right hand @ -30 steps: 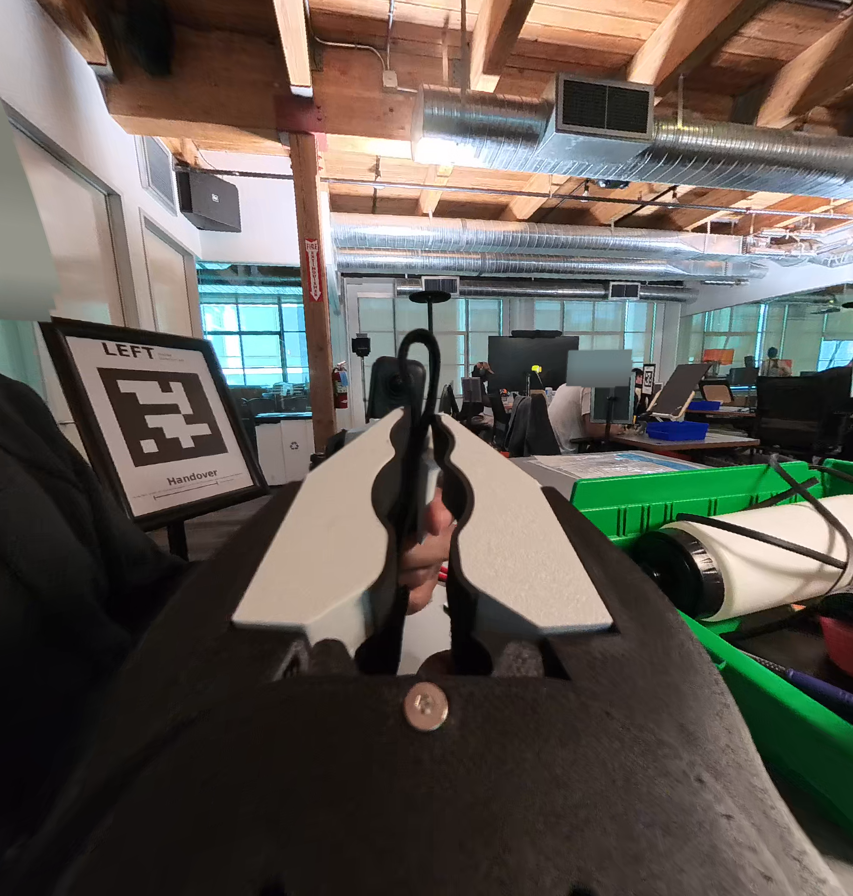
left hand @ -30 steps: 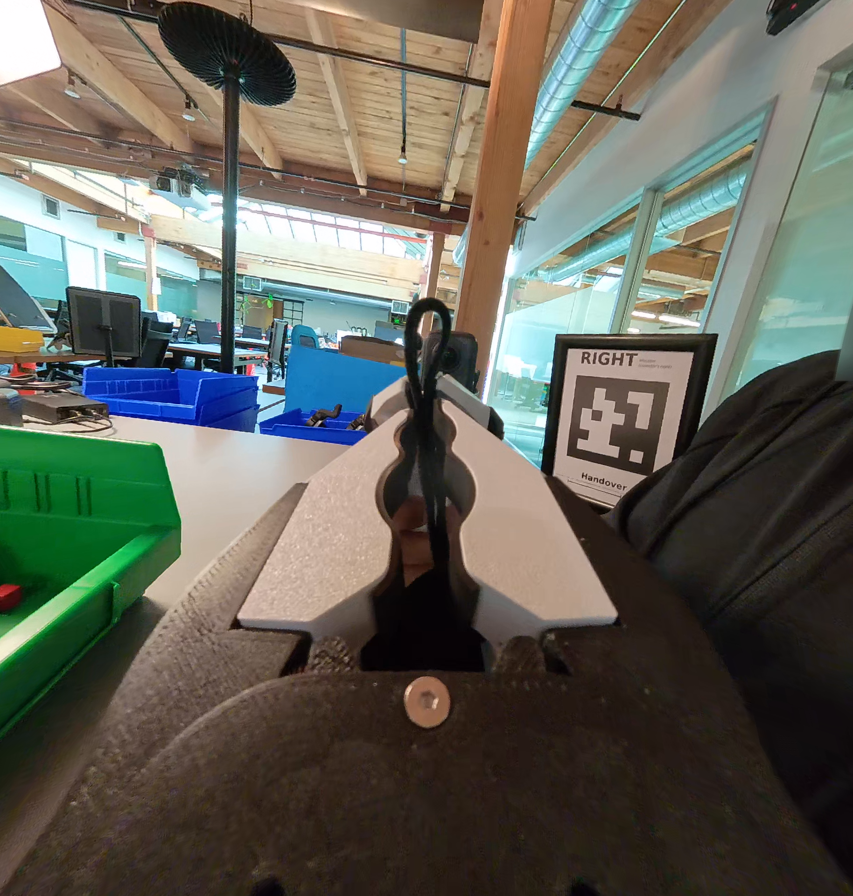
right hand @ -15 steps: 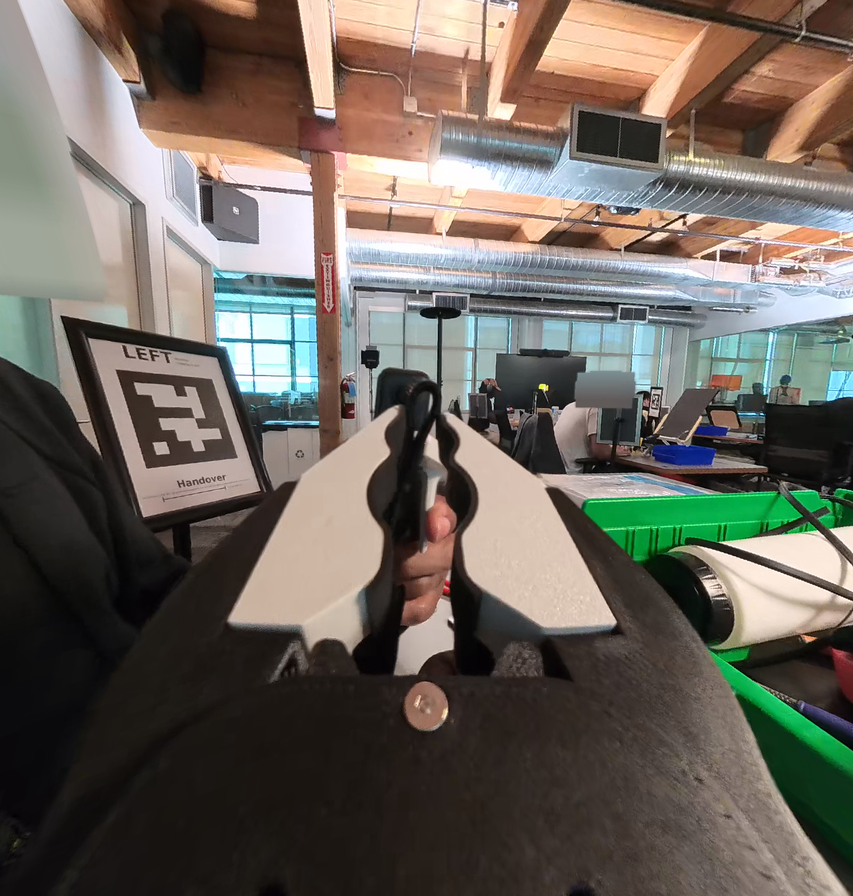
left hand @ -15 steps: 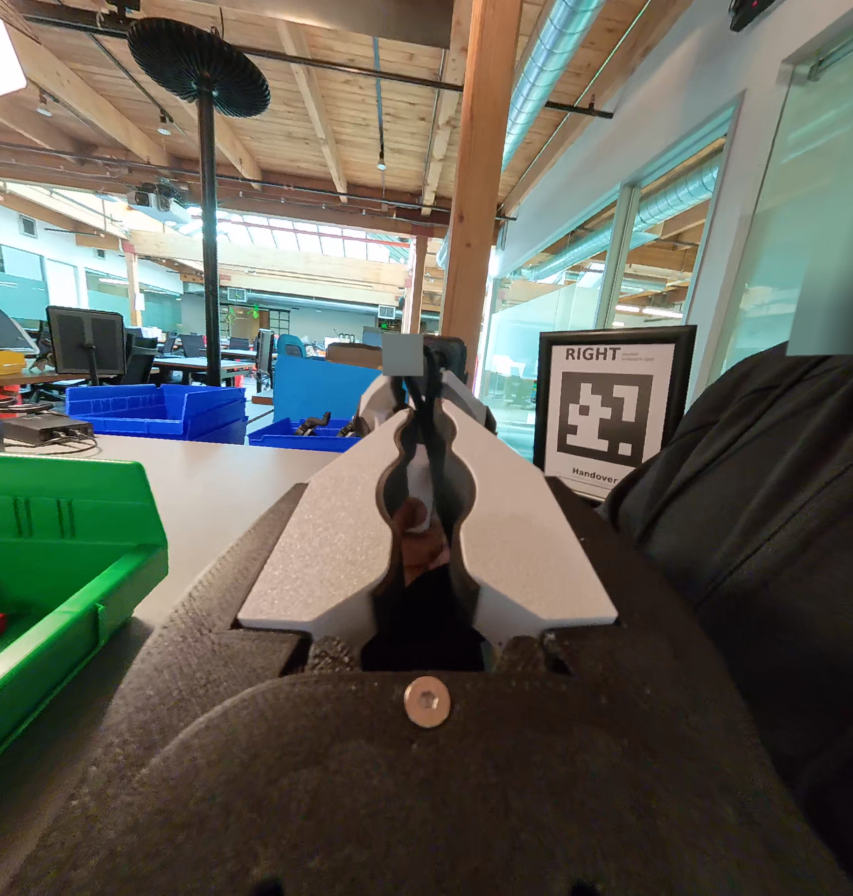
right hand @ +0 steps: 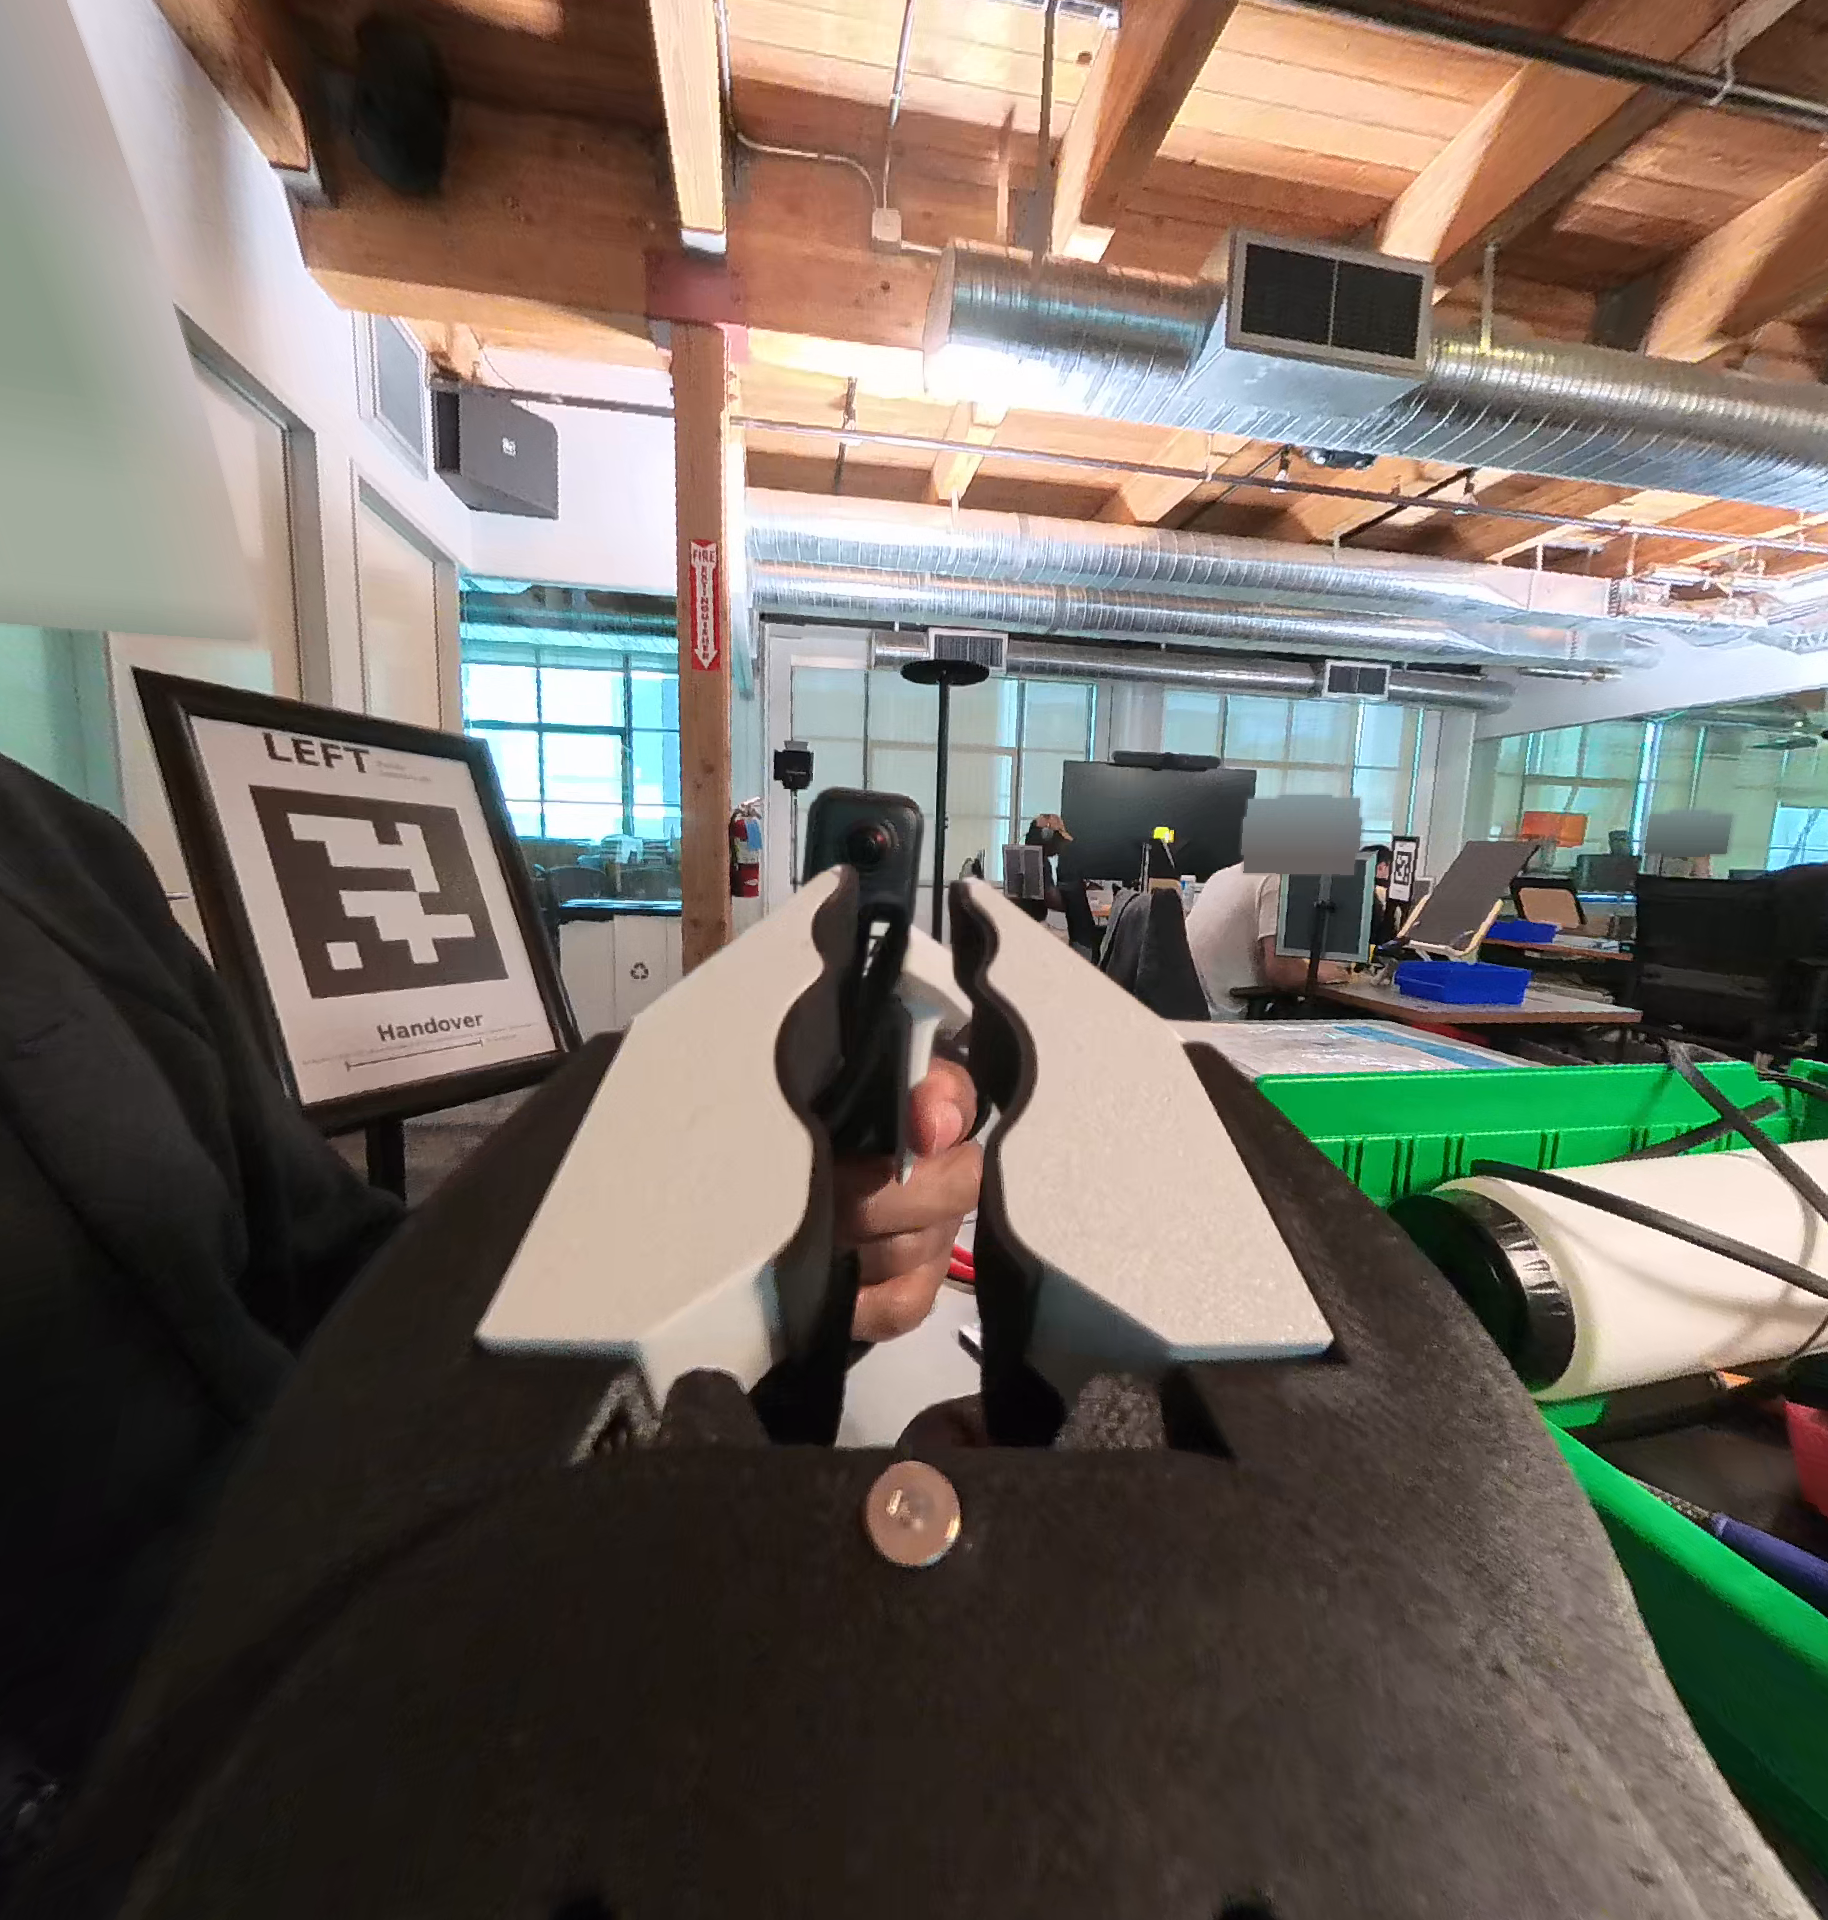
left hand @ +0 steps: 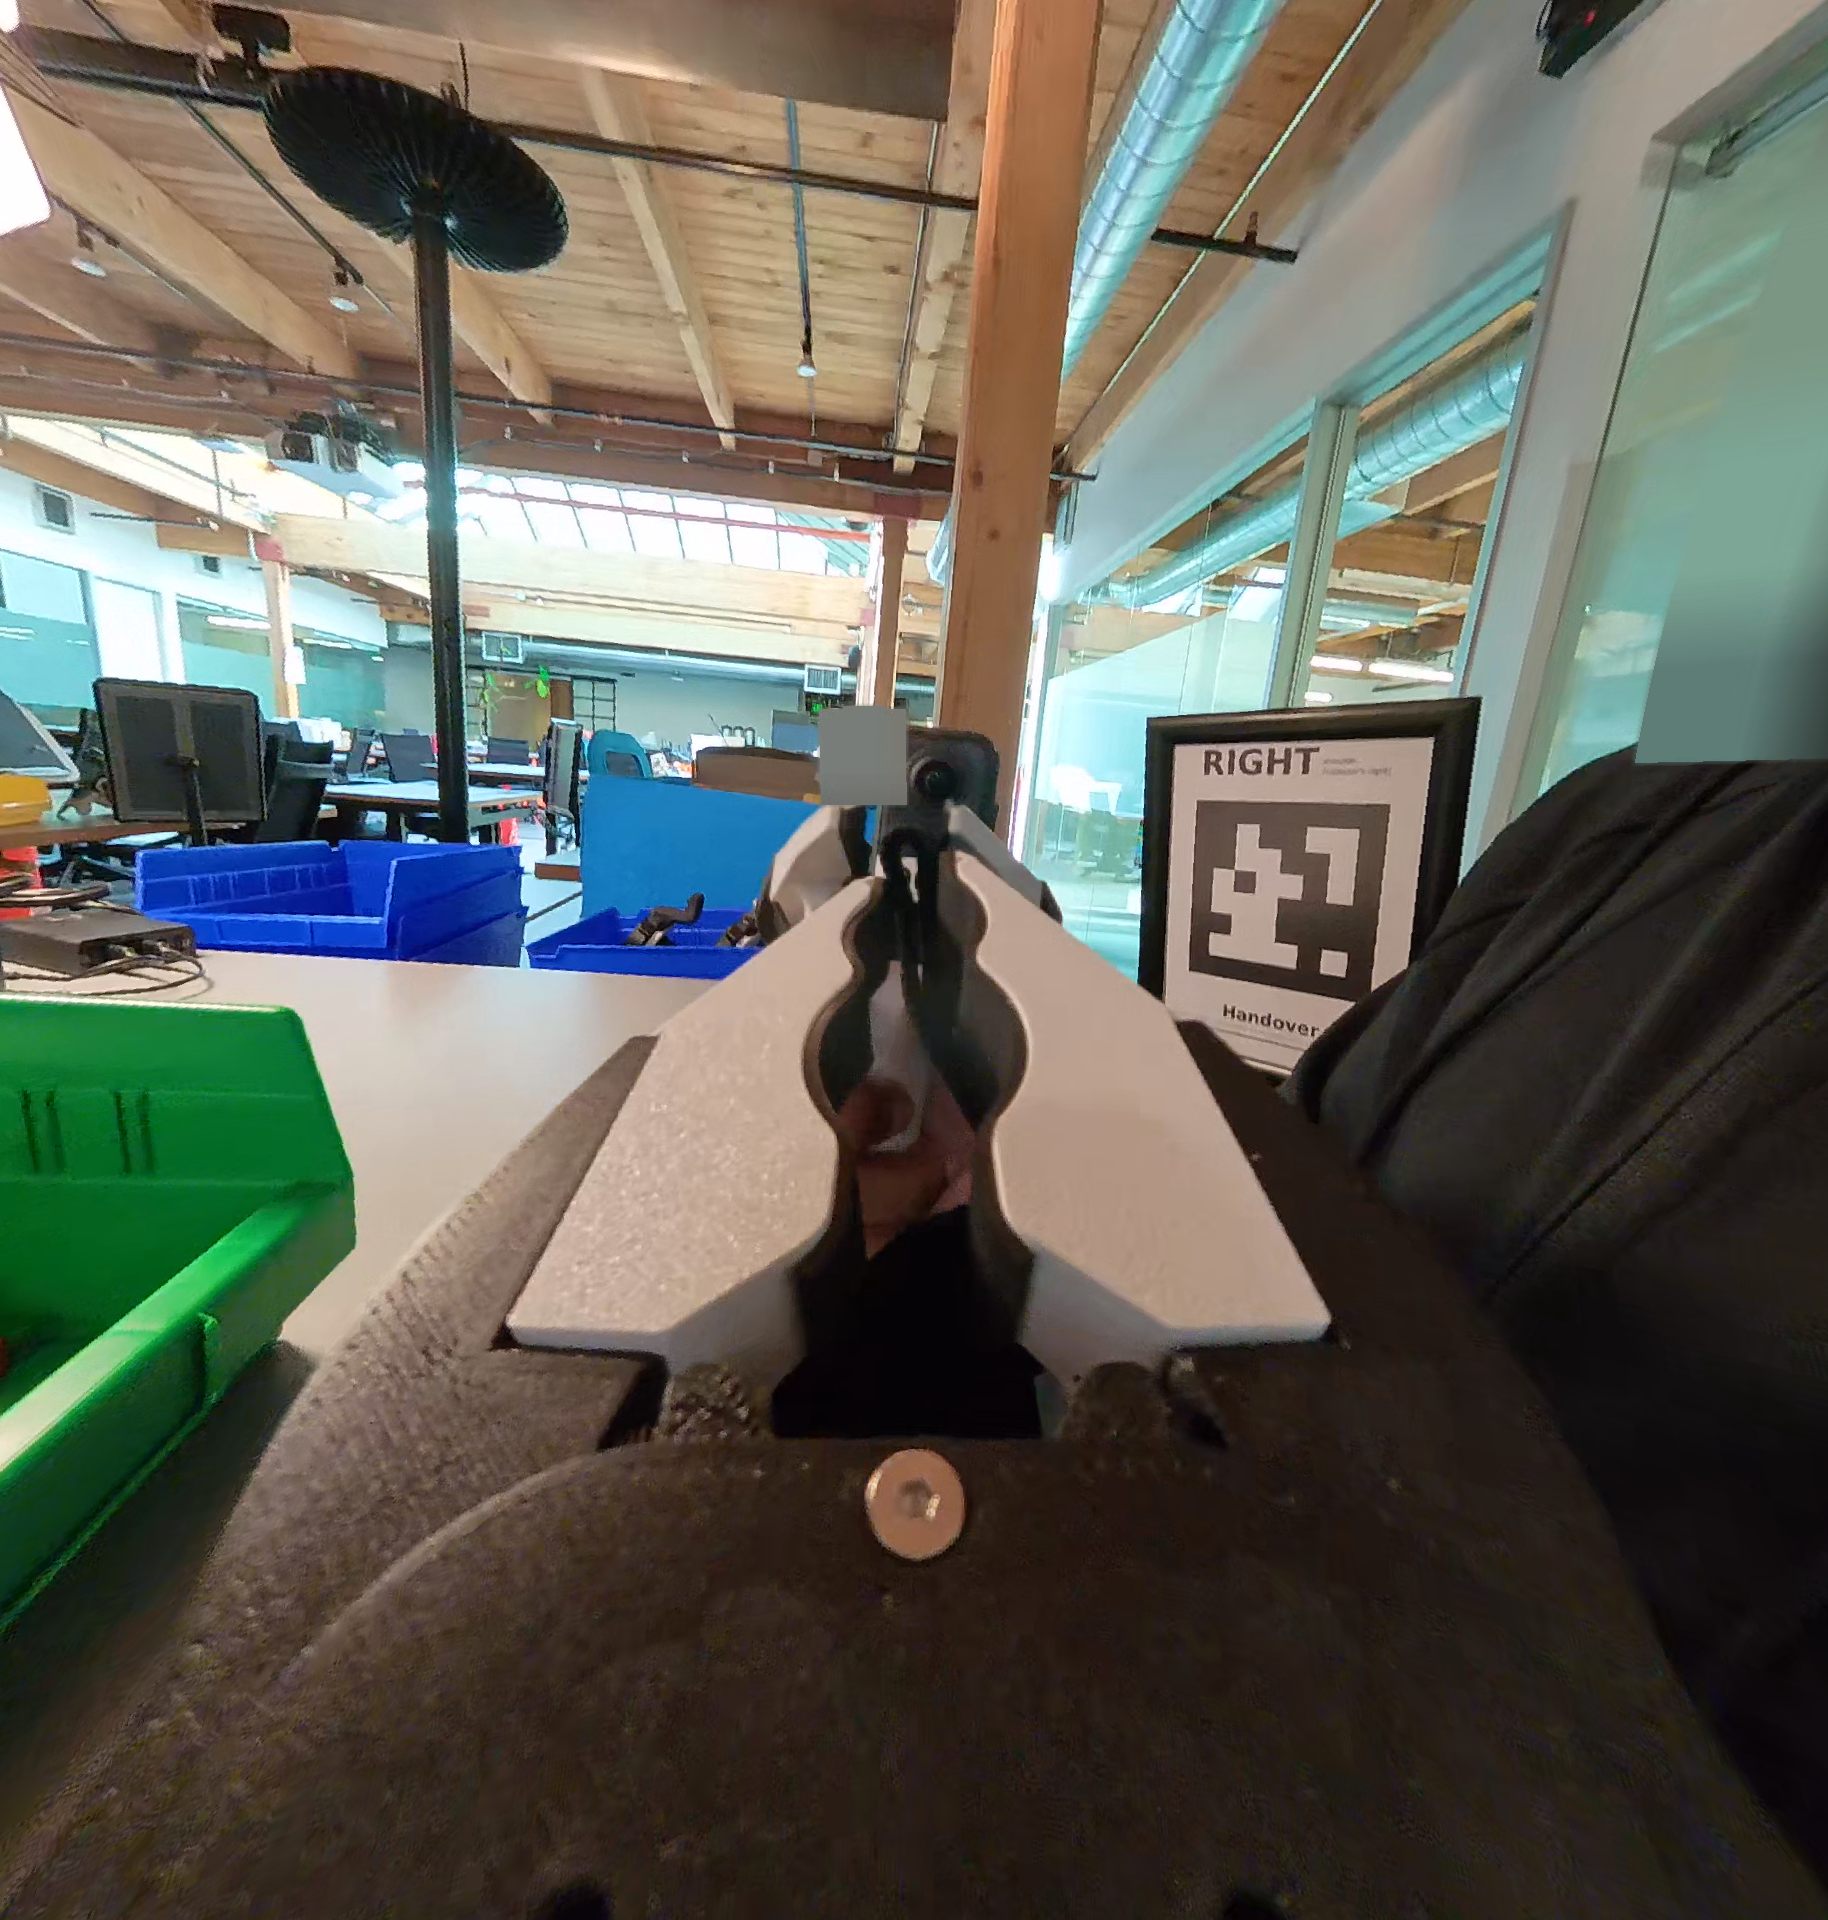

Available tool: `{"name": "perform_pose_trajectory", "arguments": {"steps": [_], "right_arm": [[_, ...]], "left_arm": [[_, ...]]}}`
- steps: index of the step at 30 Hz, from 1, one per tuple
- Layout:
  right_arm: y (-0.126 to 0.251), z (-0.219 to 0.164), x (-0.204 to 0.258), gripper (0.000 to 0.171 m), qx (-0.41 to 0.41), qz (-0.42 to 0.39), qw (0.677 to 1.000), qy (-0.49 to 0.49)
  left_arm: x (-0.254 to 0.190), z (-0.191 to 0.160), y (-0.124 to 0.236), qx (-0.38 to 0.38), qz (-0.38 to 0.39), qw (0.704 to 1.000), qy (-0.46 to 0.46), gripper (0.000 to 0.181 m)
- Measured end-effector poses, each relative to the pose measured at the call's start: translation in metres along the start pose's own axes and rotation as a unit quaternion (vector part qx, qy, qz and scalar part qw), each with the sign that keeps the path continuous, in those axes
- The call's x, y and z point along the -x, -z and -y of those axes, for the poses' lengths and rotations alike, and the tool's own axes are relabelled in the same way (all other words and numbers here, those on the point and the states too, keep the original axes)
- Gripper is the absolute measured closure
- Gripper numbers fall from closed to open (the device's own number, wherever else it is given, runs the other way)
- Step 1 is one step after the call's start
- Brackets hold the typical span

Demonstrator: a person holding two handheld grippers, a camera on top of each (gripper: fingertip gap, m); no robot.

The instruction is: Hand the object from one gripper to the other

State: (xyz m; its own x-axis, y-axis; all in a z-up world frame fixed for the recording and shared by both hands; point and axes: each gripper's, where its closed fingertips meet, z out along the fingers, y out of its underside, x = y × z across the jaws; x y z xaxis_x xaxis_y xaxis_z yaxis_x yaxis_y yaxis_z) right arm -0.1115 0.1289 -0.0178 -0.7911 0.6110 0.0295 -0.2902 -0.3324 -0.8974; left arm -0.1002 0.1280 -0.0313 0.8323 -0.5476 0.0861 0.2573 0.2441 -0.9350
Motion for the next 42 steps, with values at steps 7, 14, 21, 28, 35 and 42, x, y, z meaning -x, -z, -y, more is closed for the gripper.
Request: {"name": "perform_pose_trajectory", "arguments": {"steps": [7, 14, 21, 28, 35, 42], "right_arm": [[0.0, -0.002, 0.0, 0.162, 0.009, -0.001, 1.0, 0.007], [0.0, -0.001, 0.0, 0.156, 0.003, 0.0, 1.0, -0.006], [-0.001, -0.008, -0.002, 0.159, 0.025, -0.002, 1.0, -0.01], [-0.002, -0.009, -0.002, 0.16, 0.029, -0.007, 1.0, 0.008], [-0.003, -0.013, -0.003, 0.143, 0.037, -0.004, 0.999, -0.025], [-0.005, -0.029, -0.007, 0.162, 0.082, -0.021, 0.996, 0.005]], "left_arm": [[0.003, -0.001, 0.0, 0.001, 0.009, 1.0, 0.003, 0.165], [0.003, -0.001, 0.0, 0.003, 0.013, 1.0, -0.009, 0.169], [0.006, 0.002, 0.002, -0.005, 0.02, 1.0, -0.005, 0.17], [0.008, 0.003, 0.002, -0.01, 0.022, 1.0, 0.012, 0.163], [0.01, 0.007, 0.004, -0.016, 0.031, 0.999, -0.008, 0.171], [0.013, 0.008, 0.004, -0.023, 0.042, 0.999, 0.001, 0.168]]}}
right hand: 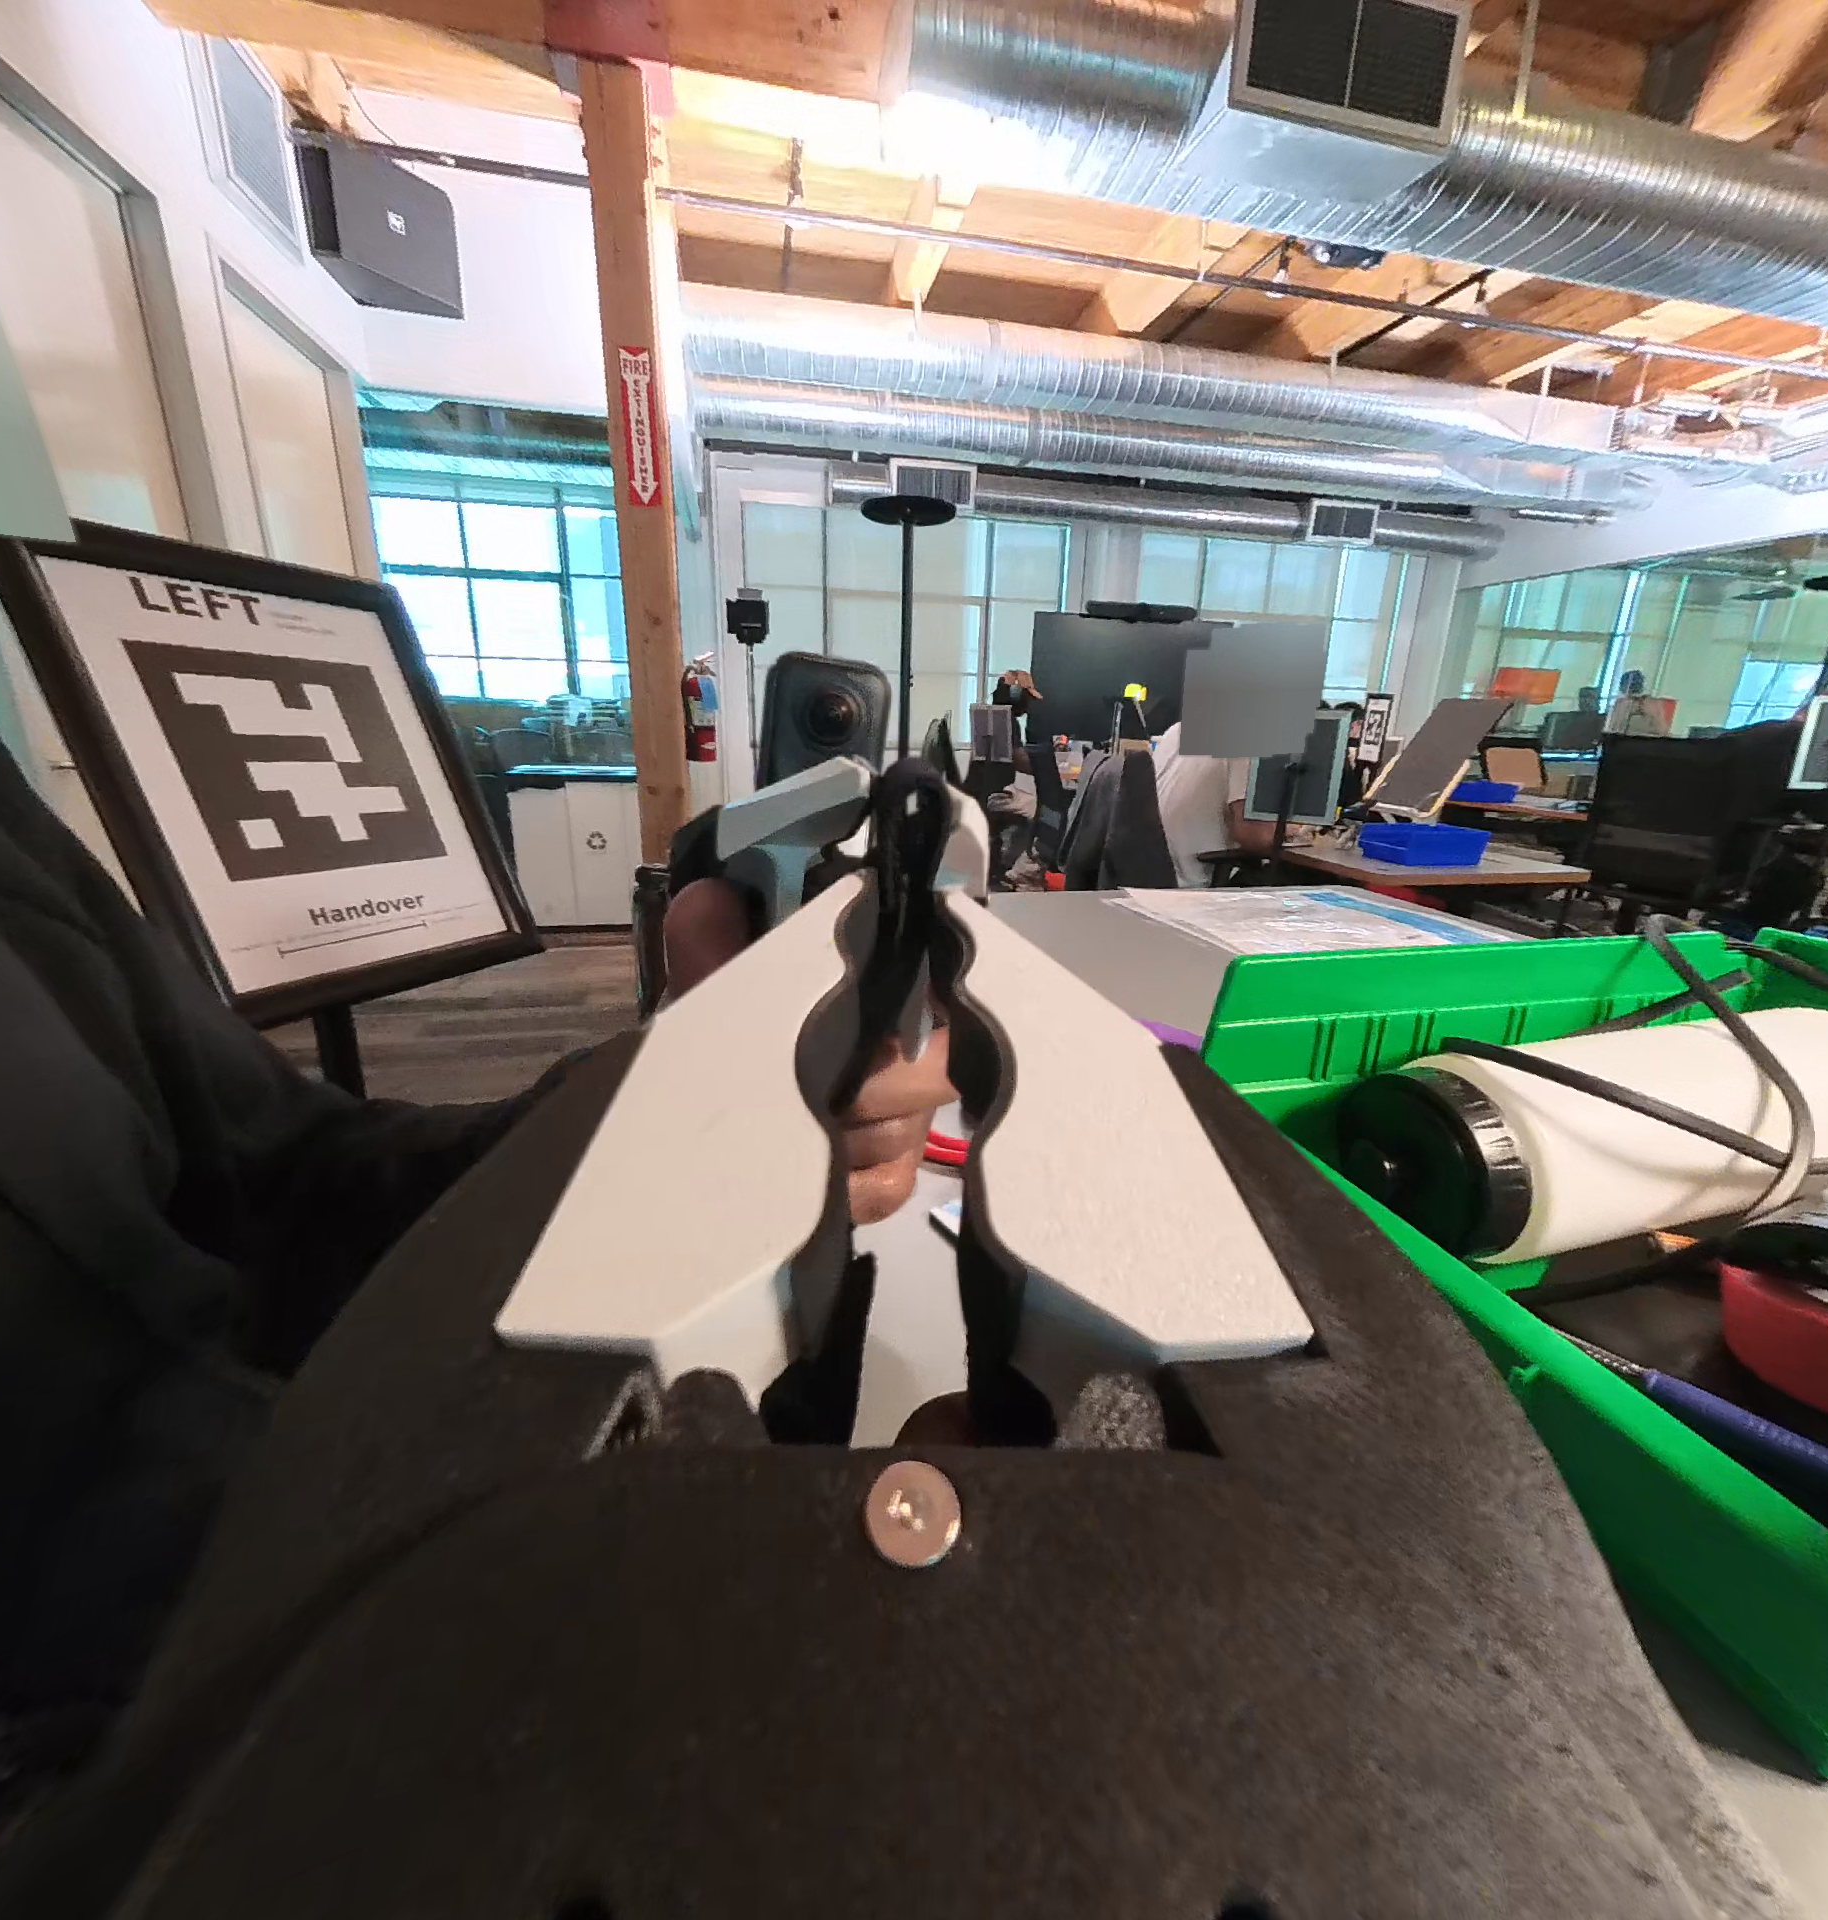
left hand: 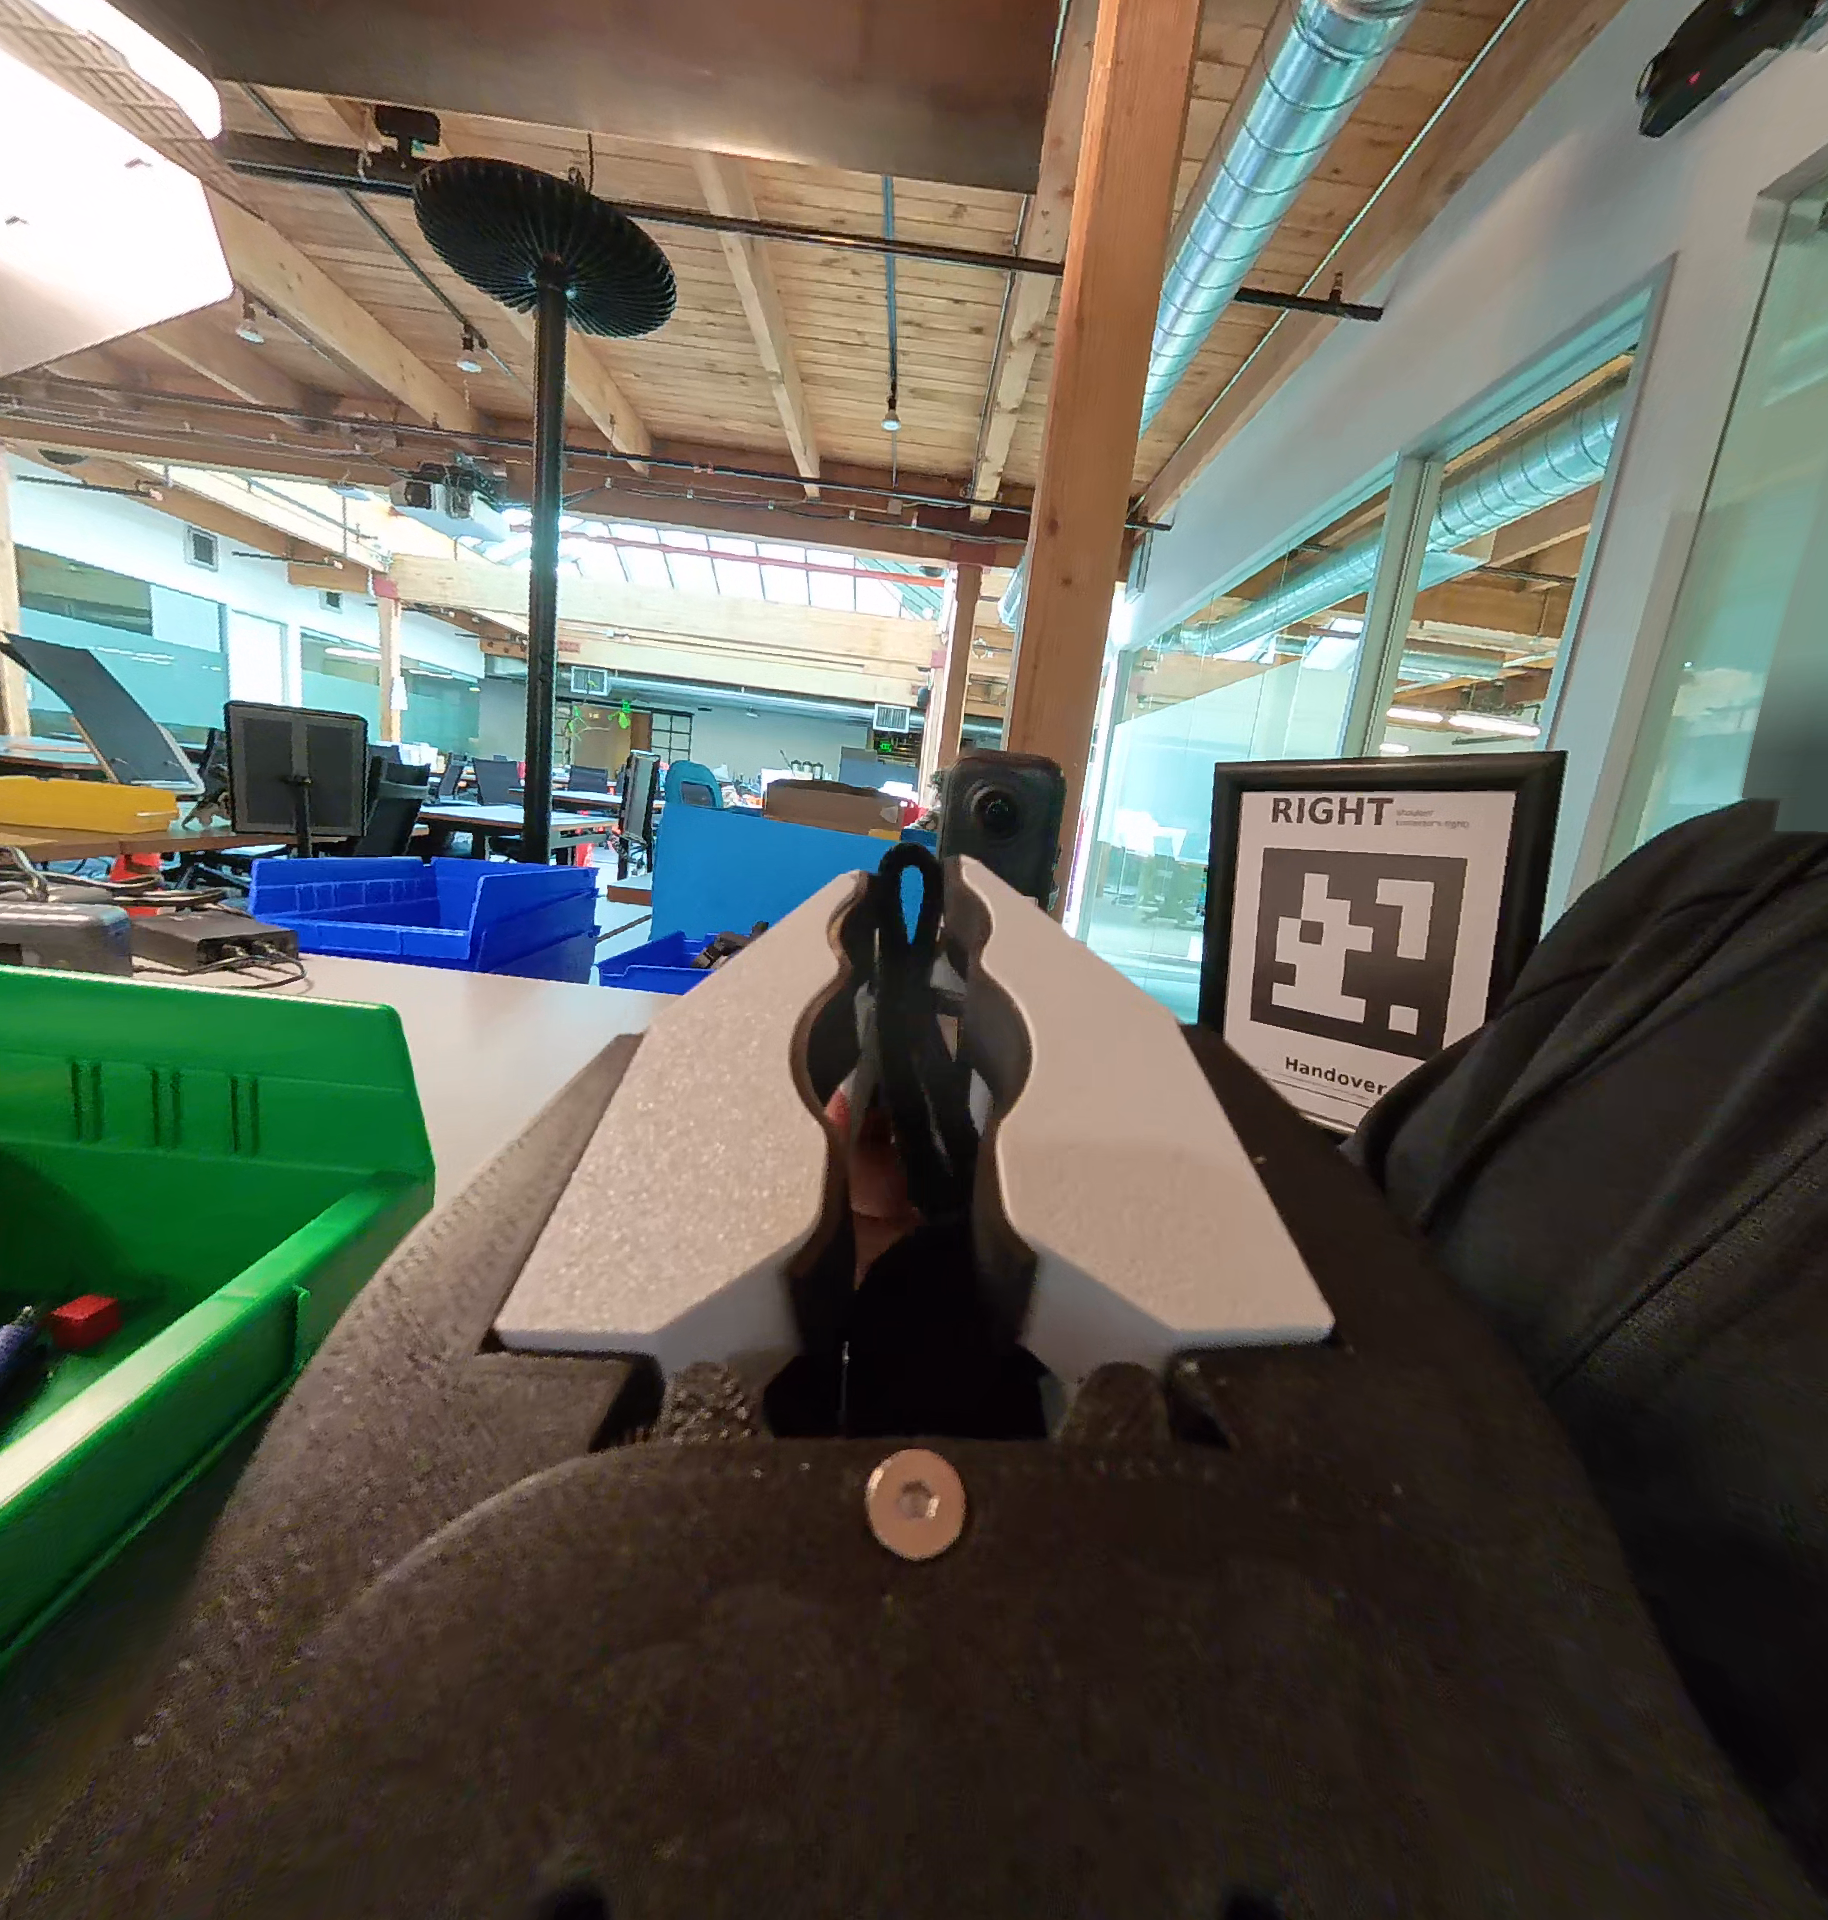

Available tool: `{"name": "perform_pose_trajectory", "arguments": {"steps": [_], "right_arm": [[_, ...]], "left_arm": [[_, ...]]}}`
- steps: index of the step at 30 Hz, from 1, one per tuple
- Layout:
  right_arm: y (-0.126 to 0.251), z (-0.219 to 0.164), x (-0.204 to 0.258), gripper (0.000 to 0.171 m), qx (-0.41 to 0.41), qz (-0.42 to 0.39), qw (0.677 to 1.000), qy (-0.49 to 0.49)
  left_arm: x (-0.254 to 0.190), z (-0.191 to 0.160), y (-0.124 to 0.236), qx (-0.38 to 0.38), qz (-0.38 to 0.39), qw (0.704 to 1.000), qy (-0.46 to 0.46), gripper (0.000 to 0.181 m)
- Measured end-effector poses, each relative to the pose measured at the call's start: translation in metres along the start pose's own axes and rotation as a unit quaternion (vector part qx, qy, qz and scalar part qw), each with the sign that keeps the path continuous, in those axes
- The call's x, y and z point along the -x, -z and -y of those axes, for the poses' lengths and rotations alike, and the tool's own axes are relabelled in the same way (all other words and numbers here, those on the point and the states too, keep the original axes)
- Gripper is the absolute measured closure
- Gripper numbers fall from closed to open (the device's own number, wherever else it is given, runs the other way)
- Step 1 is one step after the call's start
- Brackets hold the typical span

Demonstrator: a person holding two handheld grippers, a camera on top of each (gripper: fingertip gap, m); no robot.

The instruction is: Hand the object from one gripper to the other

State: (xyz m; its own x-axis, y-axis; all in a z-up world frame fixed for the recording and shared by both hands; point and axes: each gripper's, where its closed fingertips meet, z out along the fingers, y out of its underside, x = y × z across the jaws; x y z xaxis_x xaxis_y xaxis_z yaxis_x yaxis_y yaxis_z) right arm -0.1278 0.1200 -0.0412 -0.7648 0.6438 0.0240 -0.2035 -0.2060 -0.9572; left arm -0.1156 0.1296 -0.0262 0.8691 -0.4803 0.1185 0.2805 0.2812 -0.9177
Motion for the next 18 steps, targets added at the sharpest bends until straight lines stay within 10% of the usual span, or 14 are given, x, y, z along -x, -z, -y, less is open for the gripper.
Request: {"name": "perform_pose_trajectory", "arguments": {"steps": [5, 18], "right_arm": [[0.007, 0.014, -0.006, 0.162, -0.037, -0.02, 0.999, 0.01], [0.006, 0.013, -0.011, 0.142, -0.043, -0.014, 0.998, -0.041]], "left_arm": [[0.005, -0.006, -0.002, 0.015, 0.007, 1.0, 0.023, 0.151], [0.01, -0.016, -0.002, 0.044, 0.023, 0.999, 0.0, 0.175]]}}
